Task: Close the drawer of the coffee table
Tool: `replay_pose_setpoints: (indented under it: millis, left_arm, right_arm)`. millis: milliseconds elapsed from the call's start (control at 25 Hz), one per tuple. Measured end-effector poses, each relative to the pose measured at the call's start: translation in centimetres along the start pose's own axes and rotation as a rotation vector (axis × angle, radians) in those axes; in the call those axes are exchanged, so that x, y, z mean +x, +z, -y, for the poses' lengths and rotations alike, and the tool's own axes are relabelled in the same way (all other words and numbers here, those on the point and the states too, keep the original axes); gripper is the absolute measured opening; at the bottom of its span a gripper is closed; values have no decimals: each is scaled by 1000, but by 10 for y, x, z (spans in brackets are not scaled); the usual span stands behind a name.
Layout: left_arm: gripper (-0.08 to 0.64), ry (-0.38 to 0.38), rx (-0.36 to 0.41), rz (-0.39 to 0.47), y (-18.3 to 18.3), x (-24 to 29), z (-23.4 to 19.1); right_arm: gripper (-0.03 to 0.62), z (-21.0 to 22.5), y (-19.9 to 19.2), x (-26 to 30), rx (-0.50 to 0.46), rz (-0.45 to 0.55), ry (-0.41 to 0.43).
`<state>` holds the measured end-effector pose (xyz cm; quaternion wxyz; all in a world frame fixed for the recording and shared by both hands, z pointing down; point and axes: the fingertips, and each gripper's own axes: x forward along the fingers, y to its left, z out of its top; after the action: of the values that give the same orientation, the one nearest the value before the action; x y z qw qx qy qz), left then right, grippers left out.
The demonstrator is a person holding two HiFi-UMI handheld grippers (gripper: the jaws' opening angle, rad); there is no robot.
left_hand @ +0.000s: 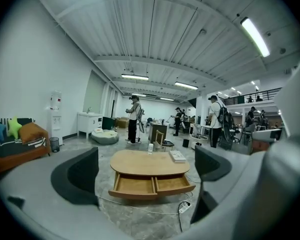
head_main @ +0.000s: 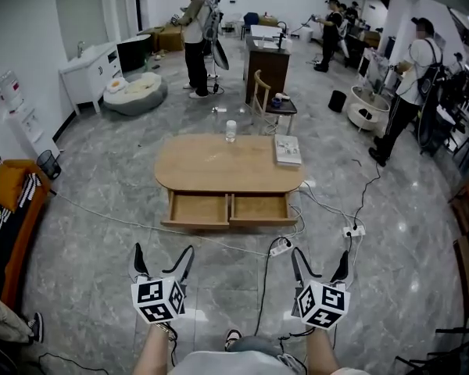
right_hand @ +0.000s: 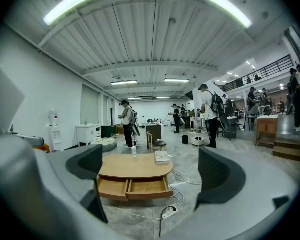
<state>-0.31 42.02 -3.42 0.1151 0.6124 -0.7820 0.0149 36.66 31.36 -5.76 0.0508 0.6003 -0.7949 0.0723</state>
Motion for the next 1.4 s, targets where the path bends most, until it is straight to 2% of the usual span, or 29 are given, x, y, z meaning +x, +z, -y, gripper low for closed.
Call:
replay_pose_setpoints:
  millis: [600, 880, 1200, 1400]
  left_arm:
    - [577, 52, -29, 2, 9, 102, -20]
    - [577, 6, -23, -15, 26, 202, -31]
    - [577, -54, -2, 0, 76, 331, -58]
    - [577, -77, 14, -3, 96, 396, -75]
  right_arm:
    - [588, -10, -5, 117, 20, -37, 42]
    - [588, -20, 11, 192, 17, -47, -9]
    - [588, -58, 53, 303, 39, -13, -45]
    - [588, -75, 66, 362, 58, 2, -63]
